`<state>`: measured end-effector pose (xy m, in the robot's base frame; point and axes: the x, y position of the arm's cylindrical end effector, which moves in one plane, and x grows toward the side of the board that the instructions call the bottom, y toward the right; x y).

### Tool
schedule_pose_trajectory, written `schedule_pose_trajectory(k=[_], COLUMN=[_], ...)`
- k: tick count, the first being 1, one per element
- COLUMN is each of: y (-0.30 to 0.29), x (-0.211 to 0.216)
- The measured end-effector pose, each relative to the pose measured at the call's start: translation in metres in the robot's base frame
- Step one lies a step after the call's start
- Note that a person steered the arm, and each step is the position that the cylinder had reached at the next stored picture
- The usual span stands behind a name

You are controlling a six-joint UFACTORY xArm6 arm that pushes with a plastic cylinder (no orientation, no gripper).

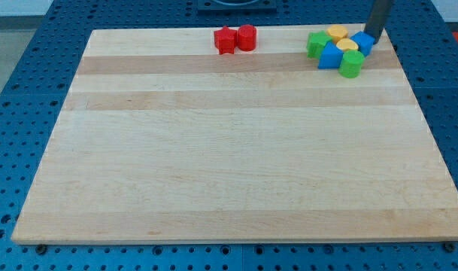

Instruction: Nudge the blue cube and yellow heart down

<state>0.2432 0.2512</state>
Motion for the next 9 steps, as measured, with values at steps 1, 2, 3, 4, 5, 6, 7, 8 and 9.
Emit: schedule_pose_trajectory(k=[1,2,3,4,5,6,7,8,9], y=[-0.011,-0.011,-0.014,-0.026,-0.042,-0.061,-0.077,-0.094,-0.110], x=[0.012,0.032,0.042,0.042,0.042,0.045,0.055,0.070,0.079])
